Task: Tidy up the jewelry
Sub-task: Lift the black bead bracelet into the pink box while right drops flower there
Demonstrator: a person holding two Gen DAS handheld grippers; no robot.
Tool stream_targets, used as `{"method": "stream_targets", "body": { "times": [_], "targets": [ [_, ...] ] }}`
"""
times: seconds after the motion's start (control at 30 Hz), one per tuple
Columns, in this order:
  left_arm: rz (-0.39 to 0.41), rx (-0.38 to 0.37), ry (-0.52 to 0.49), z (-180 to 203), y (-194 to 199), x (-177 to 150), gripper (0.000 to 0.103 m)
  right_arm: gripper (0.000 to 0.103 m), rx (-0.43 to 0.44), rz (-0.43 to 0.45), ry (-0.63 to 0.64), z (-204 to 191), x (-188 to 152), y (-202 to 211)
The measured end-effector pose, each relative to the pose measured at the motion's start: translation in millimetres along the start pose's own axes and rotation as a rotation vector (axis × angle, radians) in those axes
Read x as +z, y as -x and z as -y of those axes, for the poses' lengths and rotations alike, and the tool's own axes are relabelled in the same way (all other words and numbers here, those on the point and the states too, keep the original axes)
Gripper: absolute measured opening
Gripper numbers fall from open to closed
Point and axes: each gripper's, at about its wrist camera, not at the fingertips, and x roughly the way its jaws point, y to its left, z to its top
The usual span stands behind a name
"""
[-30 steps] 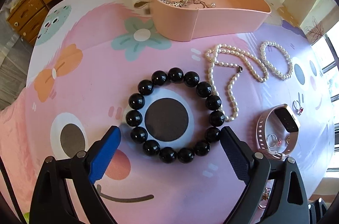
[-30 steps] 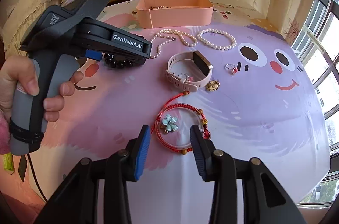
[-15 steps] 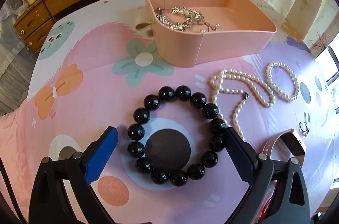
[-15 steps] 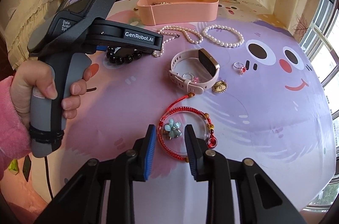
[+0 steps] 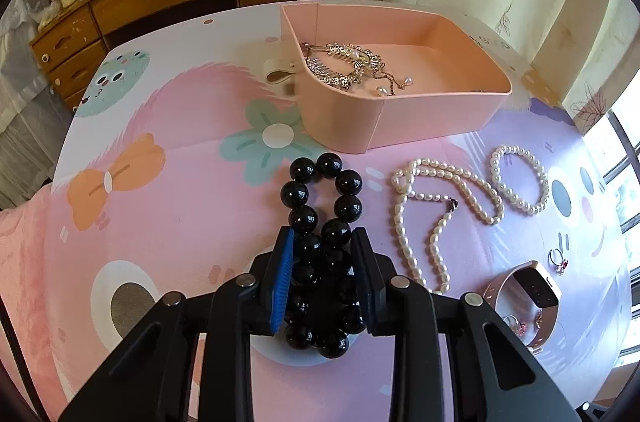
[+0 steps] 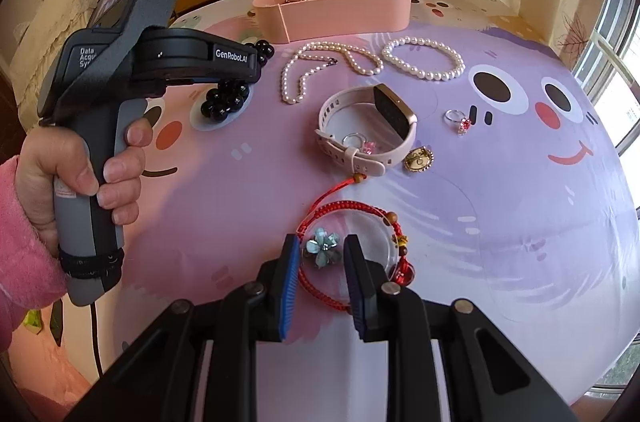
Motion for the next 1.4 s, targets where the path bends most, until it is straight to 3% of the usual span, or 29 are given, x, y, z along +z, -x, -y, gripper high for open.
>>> {"method": "stream_targets", "body": {
  "times": [0.23,0.27,0.3,0.5,0.7,1.07,1.4],
  "targets": [
    [0.003,-0.018,0.011,-3.1,3.1,-0.8,0.025,0.016,0.072,-0.014,-0.047,10.6,0.9,-2.4],
    [0.015,-0.017,0.003,-2.6,6.4,-0.6,0.022,0.016,0.078,-0.015,-0.055,12.8,1.1,-2.5],
    [0.036,-0.016,-0.005,-2.1,10.9,-0.3,0.012,0.016,0.084,-0.015,-0.069,14.4,0.8,-2.1],
    [-0.016,-0.023,0.002,-2.3,10.5,-3.8,0.012,0.016,0.104,0.005,-0.086,14.9,1.0,3.0],
    [0.005,-0.031,0.031,-9.3,23.3,-3.7,0.012,0.016,0.112,0.021,-0.086,14.3,4.9,10.8],
    [0.090,-0.055,-0.047,3.4,83.1,19.7,0.012,0.016,0.154,0.122,-0.073,20.6,47.2,39.4],
    [0.182,-0.065,-0.026,11.1,124.0,45.9,0.012,0.016,0.155,0.233,-0.016,23.0,95.4,45.3]
  ]
}}
